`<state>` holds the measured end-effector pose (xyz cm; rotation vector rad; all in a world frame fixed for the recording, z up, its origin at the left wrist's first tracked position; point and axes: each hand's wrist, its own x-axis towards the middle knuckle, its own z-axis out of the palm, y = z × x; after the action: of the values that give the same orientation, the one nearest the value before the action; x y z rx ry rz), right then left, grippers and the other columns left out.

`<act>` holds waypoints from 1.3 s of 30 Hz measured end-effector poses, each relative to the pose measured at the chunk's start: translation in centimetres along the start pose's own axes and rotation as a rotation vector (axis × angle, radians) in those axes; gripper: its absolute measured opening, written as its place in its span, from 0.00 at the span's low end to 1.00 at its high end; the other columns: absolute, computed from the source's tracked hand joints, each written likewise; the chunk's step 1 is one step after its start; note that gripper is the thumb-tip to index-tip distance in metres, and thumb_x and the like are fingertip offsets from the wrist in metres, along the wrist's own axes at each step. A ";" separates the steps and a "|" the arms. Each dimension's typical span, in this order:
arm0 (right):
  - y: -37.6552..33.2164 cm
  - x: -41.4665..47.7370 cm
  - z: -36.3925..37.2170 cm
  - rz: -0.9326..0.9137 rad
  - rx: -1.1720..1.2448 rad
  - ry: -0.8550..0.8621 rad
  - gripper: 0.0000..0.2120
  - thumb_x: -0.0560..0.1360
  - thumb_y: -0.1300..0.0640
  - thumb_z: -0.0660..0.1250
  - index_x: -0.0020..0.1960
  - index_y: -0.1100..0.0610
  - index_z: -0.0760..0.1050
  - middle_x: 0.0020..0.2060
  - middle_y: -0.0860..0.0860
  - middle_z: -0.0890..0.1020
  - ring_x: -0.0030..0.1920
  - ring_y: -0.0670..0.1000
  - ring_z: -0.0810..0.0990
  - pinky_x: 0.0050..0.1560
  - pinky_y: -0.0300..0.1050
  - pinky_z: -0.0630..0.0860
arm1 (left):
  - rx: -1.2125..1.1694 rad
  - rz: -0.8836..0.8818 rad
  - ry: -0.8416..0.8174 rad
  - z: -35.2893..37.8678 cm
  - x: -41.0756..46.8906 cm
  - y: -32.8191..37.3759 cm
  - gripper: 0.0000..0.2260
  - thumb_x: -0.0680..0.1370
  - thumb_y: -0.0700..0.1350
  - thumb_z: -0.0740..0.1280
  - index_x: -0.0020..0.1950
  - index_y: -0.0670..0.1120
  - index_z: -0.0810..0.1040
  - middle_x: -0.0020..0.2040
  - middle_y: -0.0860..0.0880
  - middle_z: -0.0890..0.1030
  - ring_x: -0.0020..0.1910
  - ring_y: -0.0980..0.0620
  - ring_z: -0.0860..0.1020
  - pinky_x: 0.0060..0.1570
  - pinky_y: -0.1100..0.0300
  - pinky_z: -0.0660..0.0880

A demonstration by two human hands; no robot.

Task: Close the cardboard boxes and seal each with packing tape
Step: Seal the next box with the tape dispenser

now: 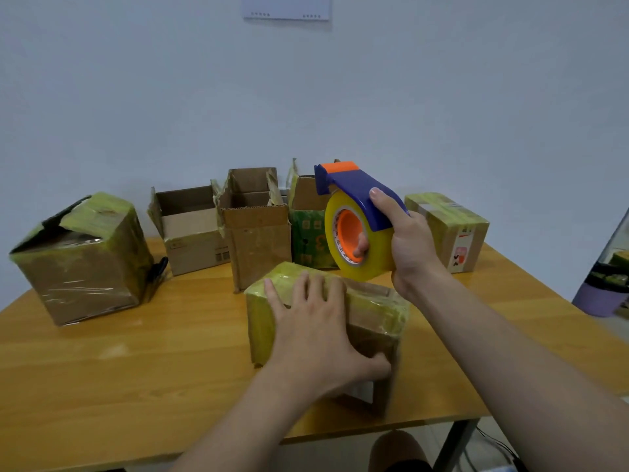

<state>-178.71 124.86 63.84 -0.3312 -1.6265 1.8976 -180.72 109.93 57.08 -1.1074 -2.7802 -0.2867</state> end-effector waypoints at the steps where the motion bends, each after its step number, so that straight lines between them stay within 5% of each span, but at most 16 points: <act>1: -0.3 -0.1 -0.3 0.000 -0.009 -0.013 0.11 0.78 0.46 0.70 0.46 0.52 0.86 0.43 0.54 0.88 0.42 0.52 0.86 0.44 0.46 0.83 | -0.026 0.024 0.016 -0.2 0.2 -0.5 0.42 0.65 0.78 0.58 0.72 0.55 0.63 0.75 0.52 0.66 0.80 0.45 0.56 0.73 0.24 0.37; 3: -0.9 -0.3 -0.6 -0.011 -0.034 -0.032 0.14 0.79 0.46 0.69 0.39 0.50 0.87 0.40 0.55 0.87 0.39 0.52 0.85 0.42 0.45 0.83 | -0.082 0.035 0.023 -0.6 0.1 -1.2 0.41 0.66 0.80 0.56 0.71 0.57 0.64 0.75 0.54 0.66 0.80 0.46 0.56 0.73 0.24 0.36; 7: -1.5 -0.1 -0.6 -0.025 -0.034 -0.020 0.16 0.79 0.47 0.69 0.37 0.51 0.87 0.37 0.55 0.86 0.35 0.52 0.84 0.38 0.44 0.82 | 0.024 -0.047 -0.091 -1.0 -0.8 1.2 0.63 0.57 0.89 0.53 0.80 0.49 0.56 0.83 0.45 0.57 0.83 0.41 0.49 0.73 0.24 0.34; 12: -1.2 0.3 -0.3 0.001 0.036 -0.043 0.13 0.78 0.45 0.69 0.49 0.54 0.85 0.40 0.54 0.87 0.37 0.52 0.84 0.44 0.49 0.81 | -0.077 0.080 -0.020 0.0 -1.6 1.7 0.45 0.66 0.73 0.61 0.76 0.49 0.59 0.81 0.48 0.60 0.84 0.44 0.45 0.75 0.27 0.35; 18: -1.6 0.5 -2.0 0.124 0.157 -0.320 0.21 0.80 0.43 0.62 0.49 0.58 0.85 0.23 0.53 0.74 0.24 0.50 0.72 0.29 0.41 0.74 | -0.426 0.183 -0.014 -0.6 -1.3 -4.2 0.33 0.67 0.63 0.66 0.72 0.65 0.66 0.81 0.62 0.58 0.81 0.63 0.43 0.82 0.43 0.46; 21: -1.8 0.7 -2.9 0.184 0.119 -0.414 0.22 0.78 0.41 0.61 0.42 0.56 0.86 0.21 0.52 0.73 0.23 0.50 0.72 0.36 0.46 0.71 | -0.538 0.166 -0.034 -0.7 -1.2 -6.5 0.35 0.65 0.61 0.65 0.74 0.66 0.68 0.80 0.66 0.58 0.81 0.65 0.45 0.78 0.44 0.60; 24: -1.9 1.2 -4.1 0.240 0.067 -0.513 0.22 0.74 0.39 0.65 0.44 0.57 0.85 0.21 0.52 0.73 0.22 0.50 0.73 0.43 0.50 0.68 | -0.567 0.147 -0.040 -1.1 -1.4 -7.6 0.36 0.66 0.58 0.67 0.76 0.66 0.69 0.79 0.69 0.61 0.80 0.69 0.48 0.80 0.46 0.59; 27: -1.9 1.7 -5.2 0.289 0.051 -0.668 0.24 0.66 0.36 0.74 0.40 0.58 0.84 0.21 0.52 0.74 0.22 0.50 0.75 0.47 0.50 0.68 | -0.650 0.151 0.012 -2.6 -2.0 -7.2 0.26 0.77 0.50 0.72 0.74 0.63 0.73 0.69 0.72 0.70 0.66 0.84 0.58 0.77 0.63 0.59; 29: -1.9 1.8 -5.6 0.279 0.039 -0.777 0.23 0.66 0.35 0.75 0.40 0.57 0.85 0.20 0.51 0.75 0.22 0.50 0.75 0.48 0.49 0.70 | -0.957 0.077 0.136 -4.3 -2.2 -6.8 0.14 0.80 0.50 0.71 0.66 0.55 0.80 0.60 0.62 0.83 0.61 0.71 0.77 0.66 0.64 0.76; 32: -1.8 2.1 -5.8 0.259 0.030 -0.872 0.23 0.68 0.37 0.74 0.45 0.58 0.86 0.20 0.53 0.76 0.22 0.51 0.76 0.46 0.49 0.73 | -1.519 -0.128 0.195 -6.8 -1.7 -6.3 0.23 0.75 0.59 0.67 0.59 0.43 0.83 0.52 0.44 0.87 0.50 0.48 0.86 0.51 0.54 0.83; 35: -1.9 2.2 -5.8 0.240 -0.019 -0.911 0.26 0.69 0.38 0.74 0.53 0.60 0.85 0.22 0.54 0.77 0.23 0.51 0.77 0.44 0.48 0.75 | -1.772 -0.245 0.102 -8.4 -1.5 -5.7 0.25 0.73 0.59 0.70 0.59 0.41 0.83 0.48 0.43 0.86 0.42 0.50 0.85 0.39 0.61 0.83; 39: -2.3 2.1 -5.8 0.219 -0.115 -0.913 0.29 0.68 0.37 0.75 0.56 0.60 0.84 0.22 0.54 0.78 0.23 0.51 0.78 0.40 0.49 0.75 | -1.936 -0.291 -0.049 -8.4 -1.2 -5.2 0.23 0.72 0.56 0.74 0.60 0.41 0.82 0.47 0.44 0.86 0.38 0.54 0.84 0.35 0.65 0.81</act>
<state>-176.45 130.88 65.22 0.4049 -2.3454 2.2913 -183.00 103.56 64.41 -0.5816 -1.8909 -3.1737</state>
